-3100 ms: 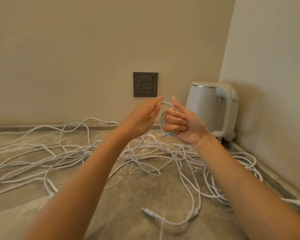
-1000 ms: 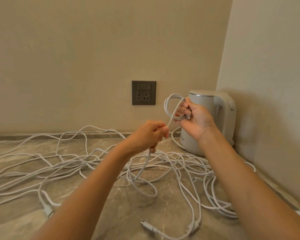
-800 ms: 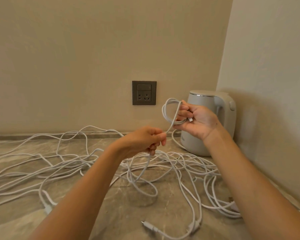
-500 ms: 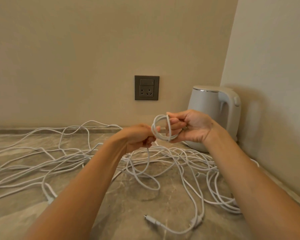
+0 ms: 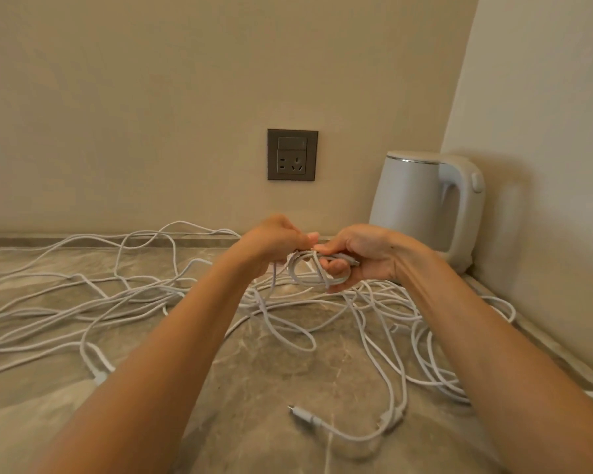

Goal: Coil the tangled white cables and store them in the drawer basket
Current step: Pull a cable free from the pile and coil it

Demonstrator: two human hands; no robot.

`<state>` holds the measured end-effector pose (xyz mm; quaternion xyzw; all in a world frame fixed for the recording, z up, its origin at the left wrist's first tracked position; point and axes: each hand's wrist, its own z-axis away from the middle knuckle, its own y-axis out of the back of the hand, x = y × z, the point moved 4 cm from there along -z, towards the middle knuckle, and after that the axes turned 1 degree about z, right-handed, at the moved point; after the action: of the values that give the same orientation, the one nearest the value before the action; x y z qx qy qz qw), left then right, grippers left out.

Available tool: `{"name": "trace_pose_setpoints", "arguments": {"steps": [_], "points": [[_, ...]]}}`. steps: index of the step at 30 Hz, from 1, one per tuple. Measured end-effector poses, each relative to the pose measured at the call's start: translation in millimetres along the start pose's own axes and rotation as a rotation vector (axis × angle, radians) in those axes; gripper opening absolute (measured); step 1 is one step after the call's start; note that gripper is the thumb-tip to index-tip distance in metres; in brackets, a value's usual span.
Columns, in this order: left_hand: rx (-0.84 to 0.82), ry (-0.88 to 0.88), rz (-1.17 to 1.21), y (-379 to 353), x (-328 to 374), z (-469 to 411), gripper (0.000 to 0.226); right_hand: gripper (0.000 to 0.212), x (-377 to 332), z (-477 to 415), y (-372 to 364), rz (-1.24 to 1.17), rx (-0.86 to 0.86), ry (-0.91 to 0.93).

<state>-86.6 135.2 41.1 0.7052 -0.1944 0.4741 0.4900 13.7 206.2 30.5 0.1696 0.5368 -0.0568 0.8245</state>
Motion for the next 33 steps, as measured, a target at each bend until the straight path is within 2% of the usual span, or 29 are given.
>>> {"name": "trace_pose_setpoints", "arguments": {"steps": [6,9,11,15,18,22,25,29,33], "points": [[0.145,-0.074,-0.099,8,12,4,0.041,0.038,2,-2,-5,0.092,0.047,-0.013],[0.185,-0.145,-0.119,10,19,7,0.042,0.037,-1,-6,-3,0.025,0.203,0.056],[0.212,-0.189,-0.053,12,24,9,0.041,0.036,-4,-10,-1,-0.029,0.347,0.15],[0.095,-0.281,0.171,2,38,13,0.037,0.036,-12,-7,14,-0.155,0.608,0.396],[0.019,-0.315,0.149,-7,44,16,0.039,0.043,-15,1,27,-0.337,0.689,0.478],[0.036,-0.295,0.101,-9,40,14,0.037,0.041,-18,7,36,-0.591,0.648,0.582],[0.033,-0.329,0.073,-12,38,15,0.036,0.036,-22,11,37,-0.664,0.613,0.608],[-0.064,-0.371,0.047,-21,40,19,0.032,0.032,-23,11,38,-0.743,0.596,0.61],[-0.102,-0.35,0.031,-23,34,17,0.033,0.033,-27,16,43,-0.928,0.448,0.645]]}}
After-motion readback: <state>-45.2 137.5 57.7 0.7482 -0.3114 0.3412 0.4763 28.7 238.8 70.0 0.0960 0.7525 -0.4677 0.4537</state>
